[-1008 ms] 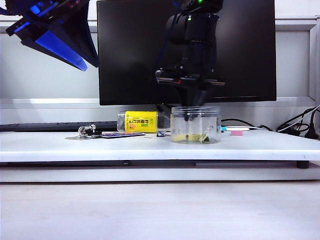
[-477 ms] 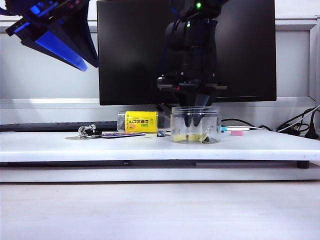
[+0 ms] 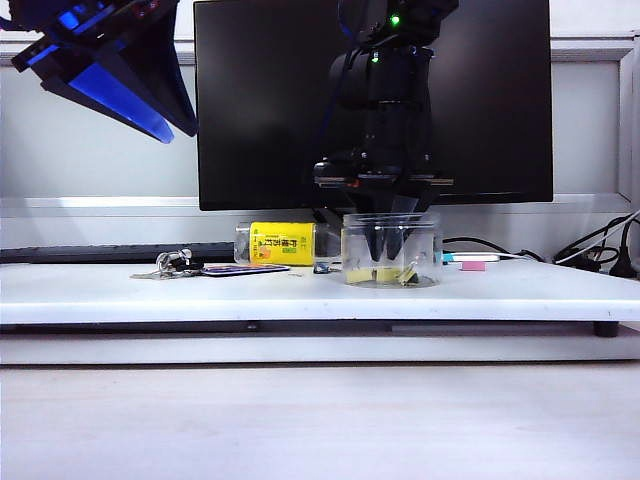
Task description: Take the clips out of the round transparent plastic box and place them on the table.
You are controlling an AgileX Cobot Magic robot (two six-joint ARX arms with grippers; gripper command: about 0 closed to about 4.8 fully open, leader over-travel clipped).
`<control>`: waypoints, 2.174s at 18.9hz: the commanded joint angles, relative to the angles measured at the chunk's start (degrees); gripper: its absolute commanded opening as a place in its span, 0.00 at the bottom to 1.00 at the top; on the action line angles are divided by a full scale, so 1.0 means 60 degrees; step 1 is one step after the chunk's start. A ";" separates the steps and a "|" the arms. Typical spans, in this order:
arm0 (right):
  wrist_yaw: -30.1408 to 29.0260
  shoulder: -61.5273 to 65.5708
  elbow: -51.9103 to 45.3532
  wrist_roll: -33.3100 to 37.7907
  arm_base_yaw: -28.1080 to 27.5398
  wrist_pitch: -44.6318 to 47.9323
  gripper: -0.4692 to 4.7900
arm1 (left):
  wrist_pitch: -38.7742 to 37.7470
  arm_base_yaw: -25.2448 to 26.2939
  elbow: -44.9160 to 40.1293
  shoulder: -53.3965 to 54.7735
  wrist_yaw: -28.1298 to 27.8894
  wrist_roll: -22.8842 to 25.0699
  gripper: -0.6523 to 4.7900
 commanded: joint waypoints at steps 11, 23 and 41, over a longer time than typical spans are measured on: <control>0.0160 0.0018 0.0018 0.0018 0.0000 0.0044 0.29 | -0.0091 -0.0011 0.0025 -0.0022 0.0004 0.0011 0.41; -0.0091 0.0605 0.0018 0.0073 0.0000 0.0109 0.14 | 0.0091 -0.0007 0.0025 -0.0022 0.0004 0.0044 0.41; -0.0087 0.0007 0.0594 0.0084 0.0004 -0.0568 0.09 | 0.0197 0.0000 0.0025 -0.0025 0.0004 0.0273 0.41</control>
